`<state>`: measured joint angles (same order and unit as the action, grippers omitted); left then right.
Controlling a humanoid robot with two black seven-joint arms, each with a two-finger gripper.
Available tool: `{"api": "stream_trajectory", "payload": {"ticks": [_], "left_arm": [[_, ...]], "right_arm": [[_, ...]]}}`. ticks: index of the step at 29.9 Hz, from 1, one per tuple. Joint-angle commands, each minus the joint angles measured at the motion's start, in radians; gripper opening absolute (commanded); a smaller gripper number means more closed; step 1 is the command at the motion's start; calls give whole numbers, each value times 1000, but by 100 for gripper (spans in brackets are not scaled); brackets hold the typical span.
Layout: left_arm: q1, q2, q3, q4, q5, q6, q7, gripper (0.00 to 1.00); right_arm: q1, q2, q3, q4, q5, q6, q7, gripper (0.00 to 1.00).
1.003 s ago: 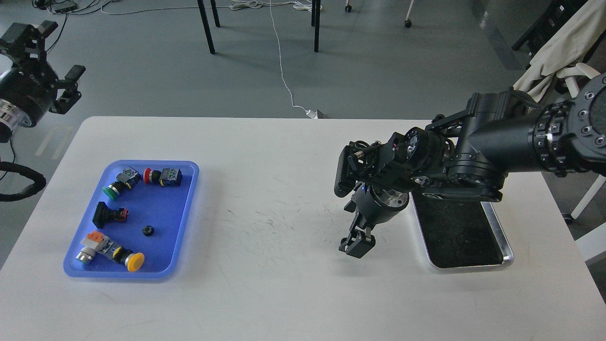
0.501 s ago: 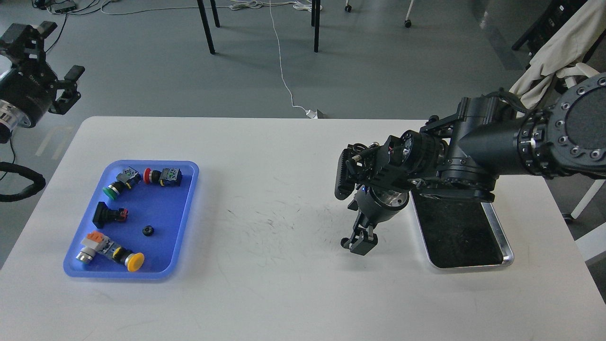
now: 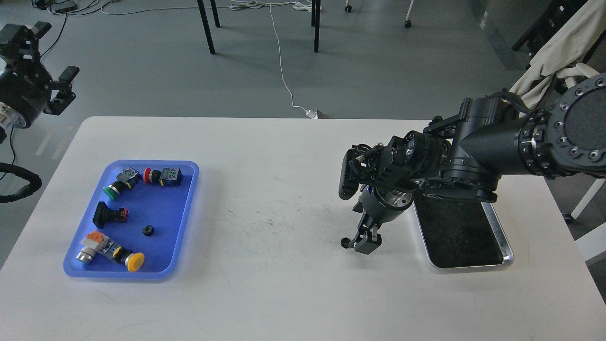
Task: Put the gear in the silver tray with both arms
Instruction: 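Lower the right gripper and grasp the black gear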
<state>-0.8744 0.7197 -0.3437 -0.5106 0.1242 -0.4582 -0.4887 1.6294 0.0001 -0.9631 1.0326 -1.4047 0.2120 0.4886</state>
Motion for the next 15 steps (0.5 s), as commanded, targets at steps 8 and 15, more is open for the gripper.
{"api": "stream_trajectory", "payload": {"ticks": [8, 15], "left_arm": [[0, 3, 0, 0, 0, 1, 0, 98], [0, 6, 0, 1, 0, 1, 0, 98]], "right_arm": [[-8, 0, 4, -14, 59, 38, 0, 90], [-3, 0, 6, 0, 55, 38, 0, 88]]}}
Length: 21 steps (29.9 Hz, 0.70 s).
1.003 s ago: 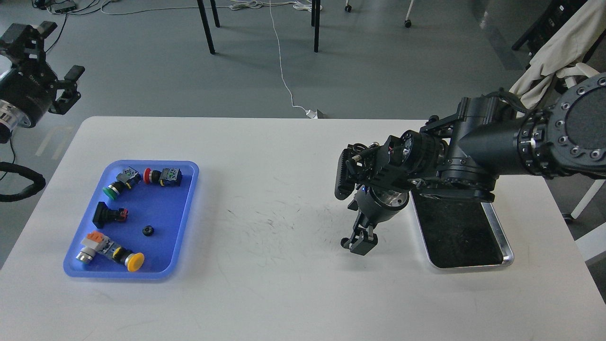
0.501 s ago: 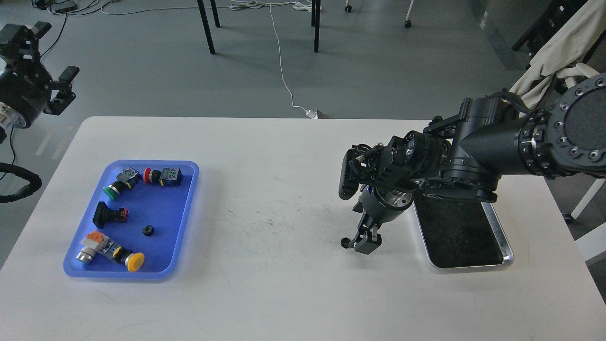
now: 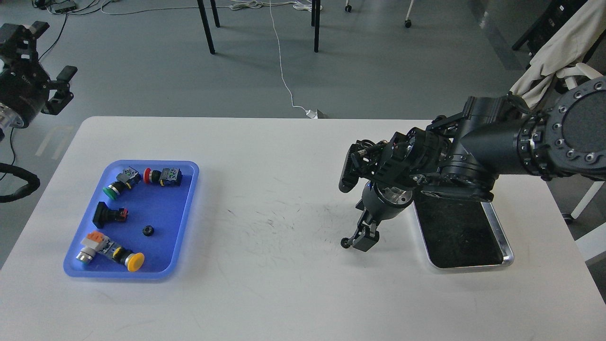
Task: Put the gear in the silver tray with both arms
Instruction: 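Lower the right gripper and grasp the black gear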
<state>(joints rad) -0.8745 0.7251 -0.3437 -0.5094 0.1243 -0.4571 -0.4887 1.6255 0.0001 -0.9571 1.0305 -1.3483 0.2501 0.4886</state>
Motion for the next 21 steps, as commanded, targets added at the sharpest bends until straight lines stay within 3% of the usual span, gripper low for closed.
{"api": "stream_trajectory", "payload": {"ticks": [1, 21], "left_arm": [[0, 0, 0, 0, 0, 0, 0, 98], [0, -4, -1, 0, 0, 3, 0, 98]], "right_arm": [[2, 0, 0, 2, -2, 0, 0, 88], [37, 0, 52, 85, 0, -26, 0, 88]]}}
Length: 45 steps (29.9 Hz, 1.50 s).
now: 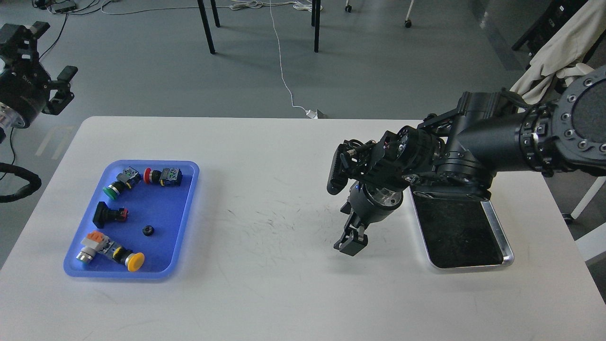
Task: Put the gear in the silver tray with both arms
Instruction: 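Lower the right gripper and grasp the black gear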
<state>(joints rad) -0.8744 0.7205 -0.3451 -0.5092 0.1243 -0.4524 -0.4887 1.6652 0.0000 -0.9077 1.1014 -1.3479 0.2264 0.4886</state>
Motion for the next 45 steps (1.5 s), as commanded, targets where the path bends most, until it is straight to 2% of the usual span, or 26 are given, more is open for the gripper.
{"api": "stream_trajectory", "payload": {"ticks": [1, 26, 45], "left_arm": [[0, 2, 0, 0, 0, -2, 0, 98], [9, 10, 0, 11, -2, -6, 0, 98], [9, 11, 0, 11, 0, -6, 0, 98]], "right_arm": [[-2, 0, 1, 27, -5, -2, 0, 88], [-62, 0, -31, -6, -27, 2, 0, 87], [-139, 0, -27, -103, -39, -1, 0, 79]]}}
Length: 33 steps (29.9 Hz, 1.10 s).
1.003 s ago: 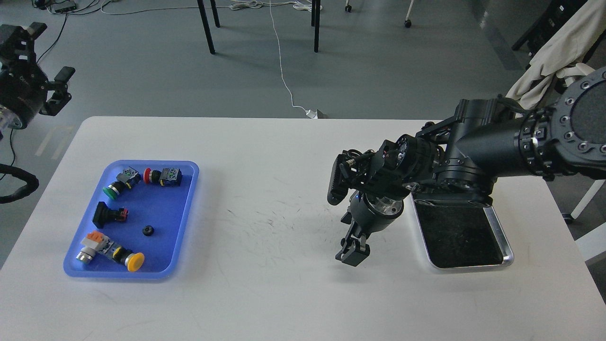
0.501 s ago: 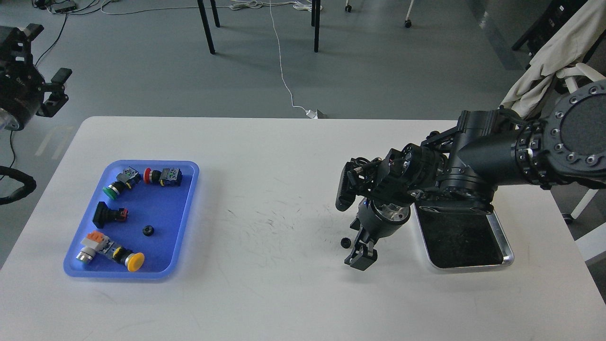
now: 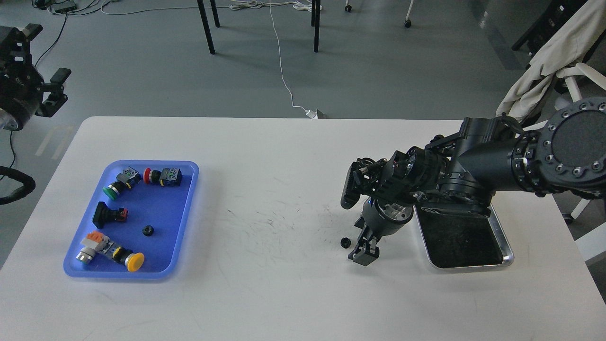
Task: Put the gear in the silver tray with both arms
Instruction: 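Lower the right gripper and grasp the black gear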
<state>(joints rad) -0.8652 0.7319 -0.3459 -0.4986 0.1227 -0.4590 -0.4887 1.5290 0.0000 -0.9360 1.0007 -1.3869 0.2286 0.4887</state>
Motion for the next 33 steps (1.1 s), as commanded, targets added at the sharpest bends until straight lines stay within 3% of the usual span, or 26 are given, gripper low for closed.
{"api": "stream_trajectory", "payload": {"ticks": [1, 9, 18, 33], "left_arm": [[0, 1, 1, 0, 0, 0, 0, 98], [0, 6, -1, 0, 0, 0, 0, 98], [0, 9, 1, -1, 2, 0, 0, 98], [2, 12, 1, 0, 2, 0, 0, 98]], "right_arm": [[-3, 0, 3, -4, 0, -5, 0, 79], [0, 0, 26, -5, 2, -20, 0, 79], [3, 0, 29, -4, 2, -20, 0, 63], [-6, 0, 31, -8, 2, -17, 0, 52]]}}
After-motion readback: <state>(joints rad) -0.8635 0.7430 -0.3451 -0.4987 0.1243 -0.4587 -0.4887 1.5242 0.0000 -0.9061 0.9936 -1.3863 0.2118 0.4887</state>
